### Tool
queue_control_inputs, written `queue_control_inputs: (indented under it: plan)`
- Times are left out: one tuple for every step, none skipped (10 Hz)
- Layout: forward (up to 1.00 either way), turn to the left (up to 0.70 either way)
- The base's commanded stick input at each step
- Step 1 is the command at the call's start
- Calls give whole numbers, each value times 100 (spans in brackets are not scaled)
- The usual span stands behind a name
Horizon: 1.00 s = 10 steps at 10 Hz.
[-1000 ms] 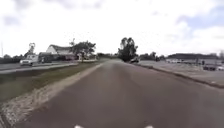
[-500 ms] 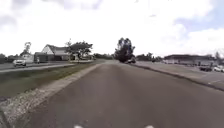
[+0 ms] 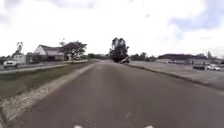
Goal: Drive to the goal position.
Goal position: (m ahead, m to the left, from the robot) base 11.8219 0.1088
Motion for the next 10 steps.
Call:
queue_control_inputs:
  plan:
    - [70, 0]
    - [70, 0]
    - [70, 0]
    - [70, 0]
    - [70, 0]
    - [70, 0]
    - [70, 0]
    - [70, 0]
    - [70, 0]
    - [70, 0]
